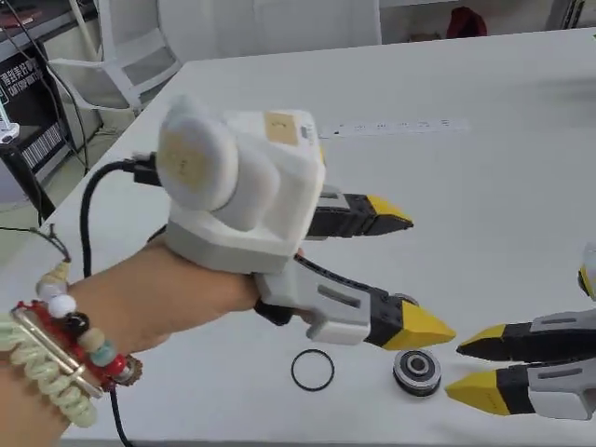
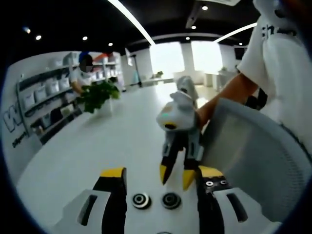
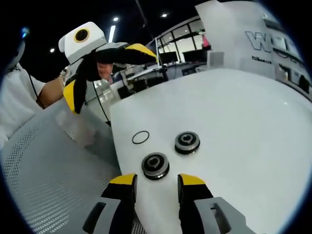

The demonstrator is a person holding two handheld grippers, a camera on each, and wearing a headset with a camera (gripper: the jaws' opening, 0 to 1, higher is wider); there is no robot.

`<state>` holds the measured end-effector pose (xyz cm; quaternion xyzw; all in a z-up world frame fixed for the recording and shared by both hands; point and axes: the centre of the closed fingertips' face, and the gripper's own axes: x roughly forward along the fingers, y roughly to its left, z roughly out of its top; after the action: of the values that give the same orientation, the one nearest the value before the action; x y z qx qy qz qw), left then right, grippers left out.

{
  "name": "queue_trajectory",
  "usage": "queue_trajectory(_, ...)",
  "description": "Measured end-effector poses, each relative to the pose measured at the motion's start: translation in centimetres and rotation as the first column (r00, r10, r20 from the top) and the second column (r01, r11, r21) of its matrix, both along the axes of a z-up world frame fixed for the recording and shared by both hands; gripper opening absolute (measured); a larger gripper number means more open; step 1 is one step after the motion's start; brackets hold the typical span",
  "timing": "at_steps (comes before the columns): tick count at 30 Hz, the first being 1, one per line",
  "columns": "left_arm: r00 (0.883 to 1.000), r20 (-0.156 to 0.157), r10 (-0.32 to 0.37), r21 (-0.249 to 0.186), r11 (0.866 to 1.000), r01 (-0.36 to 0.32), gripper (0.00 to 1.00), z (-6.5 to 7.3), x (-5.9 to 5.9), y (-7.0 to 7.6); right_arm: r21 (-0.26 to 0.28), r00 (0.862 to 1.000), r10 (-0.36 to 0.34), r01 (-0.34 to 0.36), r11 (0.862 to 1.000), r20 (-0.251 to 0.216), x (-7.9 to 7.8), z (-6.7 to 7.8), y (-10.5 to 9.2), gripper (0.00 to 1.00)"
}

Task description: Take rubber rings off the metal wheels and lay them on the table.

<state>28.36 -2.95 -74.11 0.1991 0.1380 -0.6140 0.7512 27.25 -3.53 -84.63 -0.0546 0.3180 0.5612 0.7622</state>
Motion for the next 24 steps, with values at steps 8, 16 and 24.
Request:
queue_trajectory(8,0.998,-0.062,-0.023,0.088,0.996,0.028,0.51,-4.7,0.5,-0.4,-0.009,1.0,0.022,-0.022,1.0,0.006,0.1,-0.2,0.3,0.3)
queue_trajectory(16,0.991,-0.13,0.025,0.089,0.996,-0.014,0.37,-7.3,0.4,-0.5,-0.025,0.999,0.043,-0.043,0.999,0.005,0.0,-0.7,0.4,0.29)
queue_trajectory(24,0.984,-0.173,0.043,0.143,0.99,-0.018,0.3,-9.9,-0.4,0.0,-0.036,0.999,0.052,-0.052,0.998,0.002,0.1,-1.3,0.4,0.28)
